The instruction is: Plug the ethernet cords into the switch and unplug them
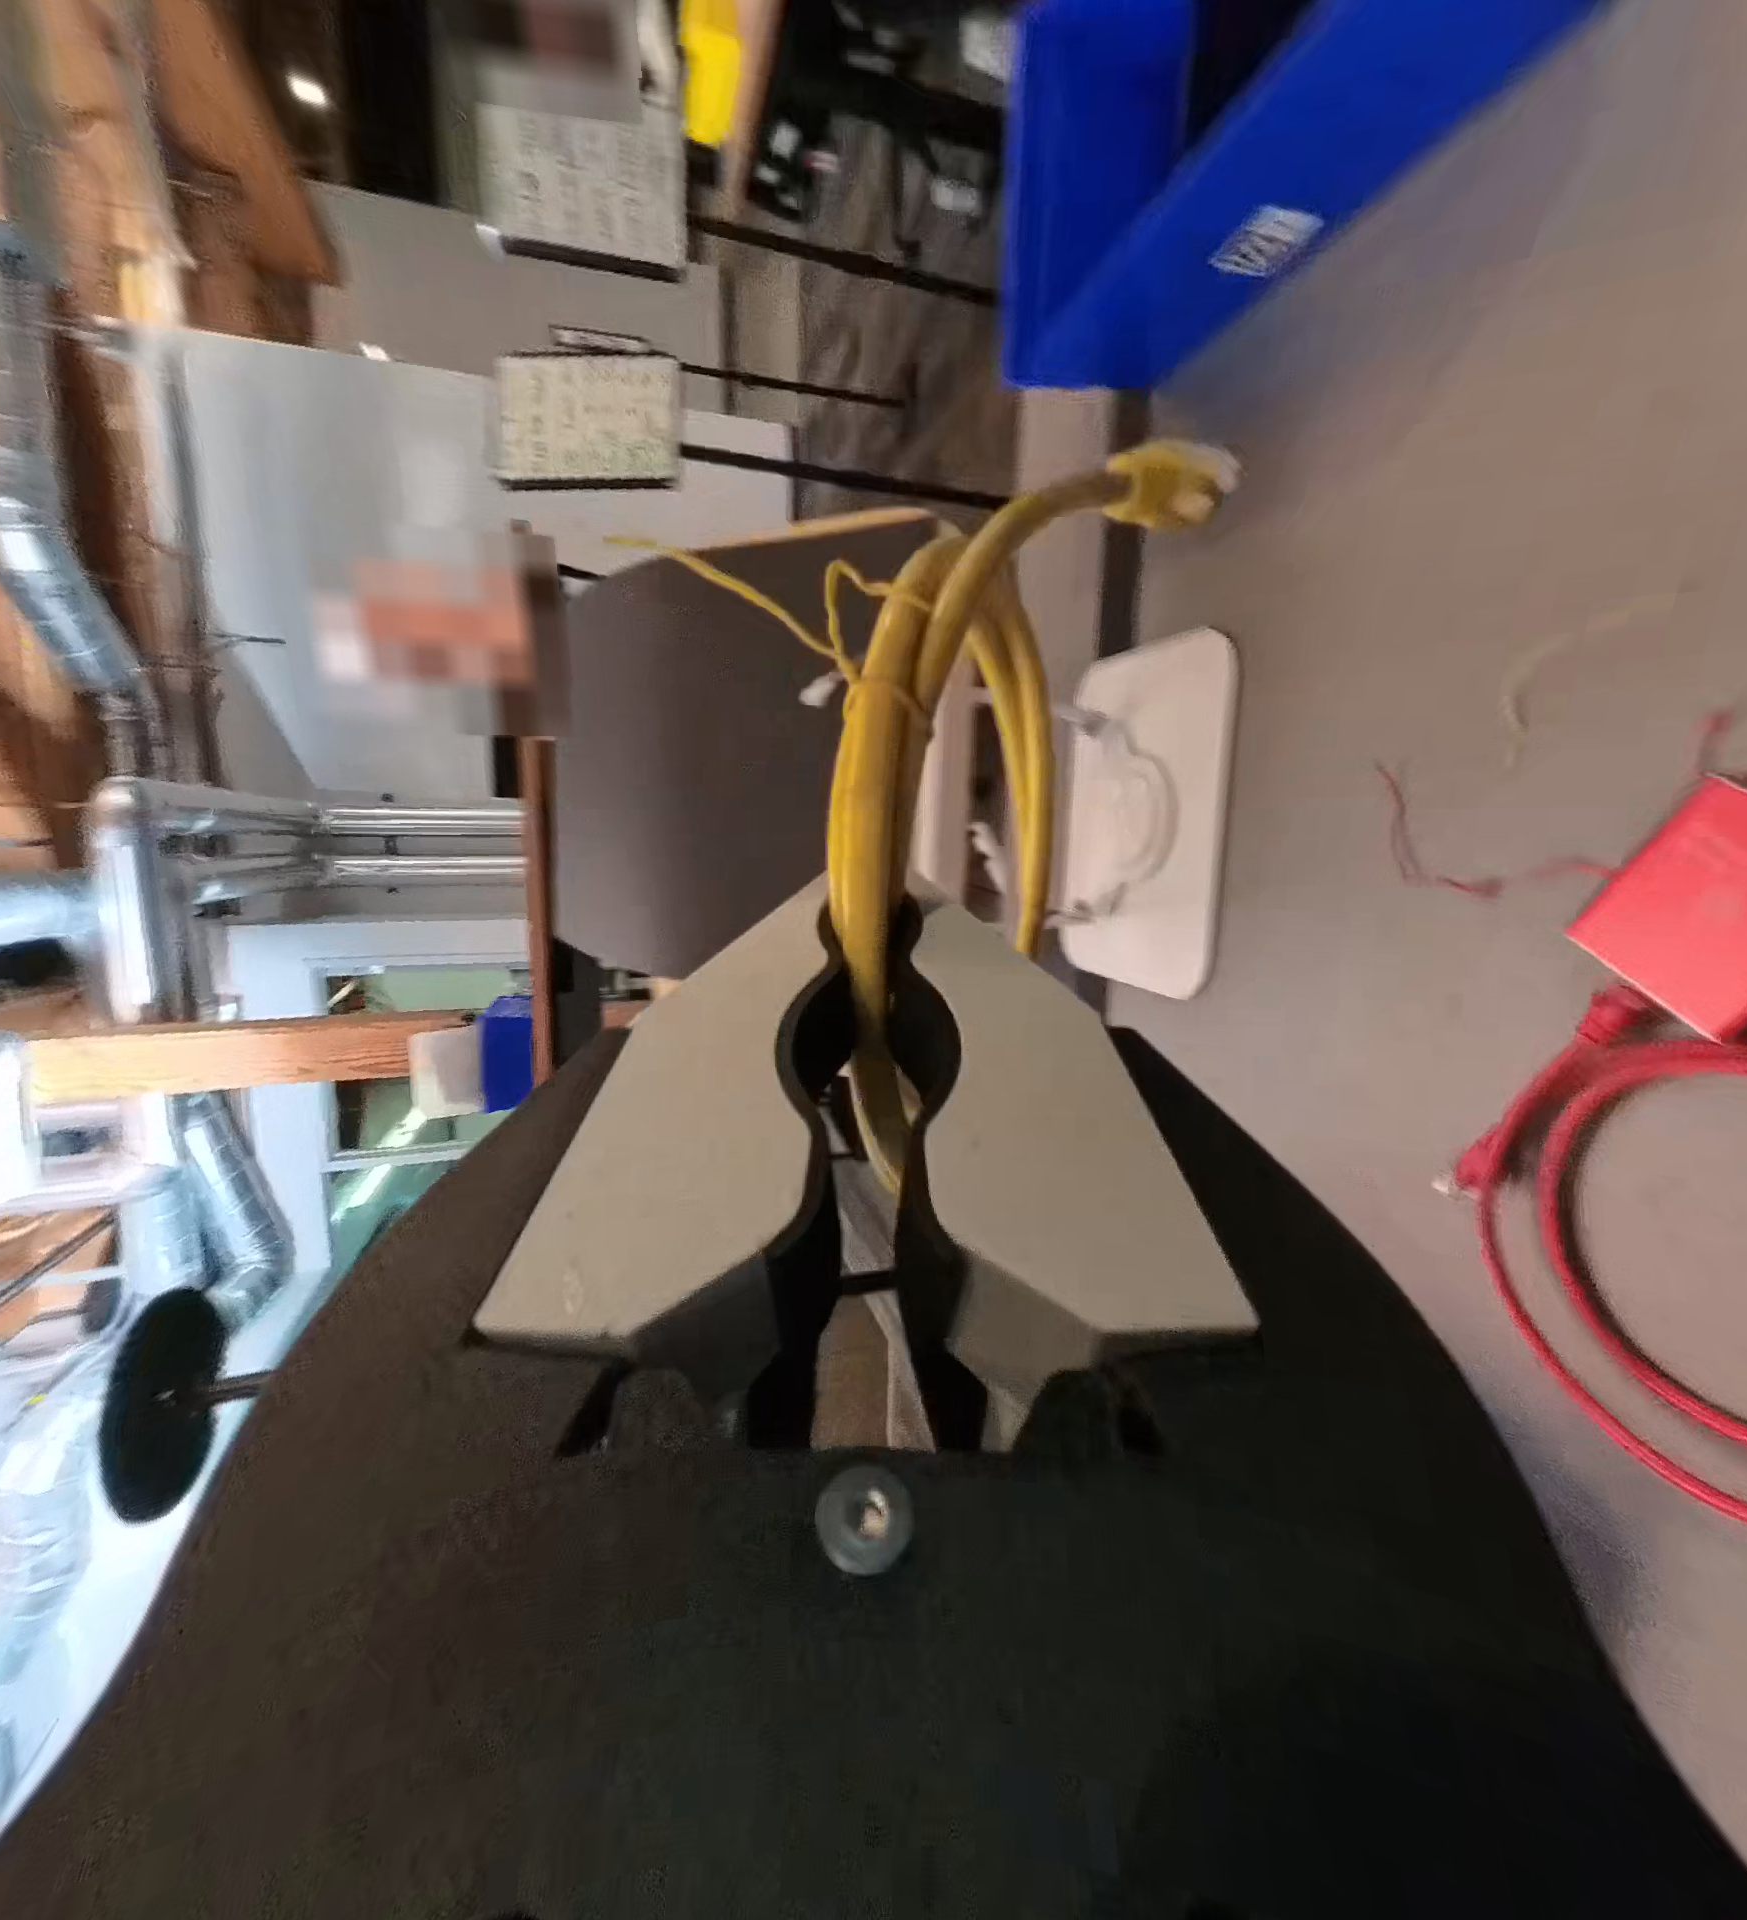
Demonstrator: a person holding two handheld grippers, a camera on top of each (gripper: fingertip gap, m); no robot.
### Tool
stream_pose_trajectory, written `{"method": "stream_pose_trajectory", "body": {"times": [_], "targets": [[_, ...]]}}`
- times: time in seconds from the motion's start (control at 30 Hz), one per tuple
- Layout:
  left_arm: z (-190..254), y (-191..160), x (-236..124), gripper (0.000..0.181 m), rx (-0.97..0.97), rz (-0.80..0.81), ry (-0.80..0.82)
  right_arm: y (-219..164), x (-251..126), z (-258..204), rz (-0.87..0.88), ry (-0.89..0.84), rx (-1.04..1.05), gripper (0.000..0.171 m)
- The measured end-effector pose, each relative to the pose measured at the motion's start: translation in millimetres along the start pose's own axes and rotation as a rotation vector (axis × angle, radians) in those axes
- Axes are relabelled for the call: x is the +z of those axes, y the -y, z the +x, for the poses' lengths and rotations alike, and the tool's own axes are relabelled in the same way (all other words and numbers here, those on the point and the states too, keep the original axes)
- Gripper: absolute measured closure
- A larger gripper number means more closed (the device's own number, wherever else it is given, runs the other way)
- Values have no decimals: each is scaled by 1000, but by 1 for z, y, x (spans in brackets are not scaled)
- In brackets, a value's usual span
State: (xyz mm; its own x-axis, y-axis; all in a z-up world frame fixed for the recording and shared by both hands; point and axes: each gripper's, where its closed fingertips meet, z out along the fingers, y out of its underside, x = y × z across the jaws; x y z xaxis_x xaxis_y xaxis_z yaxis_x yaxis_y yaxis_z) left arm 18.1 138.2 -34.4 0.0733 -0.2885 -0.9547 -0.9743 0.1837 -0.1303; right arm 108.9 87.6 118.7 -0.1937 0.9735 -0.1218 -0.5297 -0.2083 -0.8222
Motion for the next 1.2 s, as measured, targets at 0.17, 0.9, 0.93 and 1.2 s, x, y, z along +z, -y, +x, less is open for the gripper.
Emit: {"method": "stream_pose_trajectory", "body": {"times": [0.17,0.9,0.93,1.2], "targets": [[12,-8,2,181,-83,44,3,-39,-12,10,-441,-129,-273,171],[-8,6,-20,181,-44,101,51,-129,-14,32,-804,-103,-273,171],[-6,7,-21,181,-37,102,45,-129,-13,32,-808,-104,-303,171],[17,18,-29,181,-44,141,-69,-135,-7,28,-890,-140,-542,171]]}}
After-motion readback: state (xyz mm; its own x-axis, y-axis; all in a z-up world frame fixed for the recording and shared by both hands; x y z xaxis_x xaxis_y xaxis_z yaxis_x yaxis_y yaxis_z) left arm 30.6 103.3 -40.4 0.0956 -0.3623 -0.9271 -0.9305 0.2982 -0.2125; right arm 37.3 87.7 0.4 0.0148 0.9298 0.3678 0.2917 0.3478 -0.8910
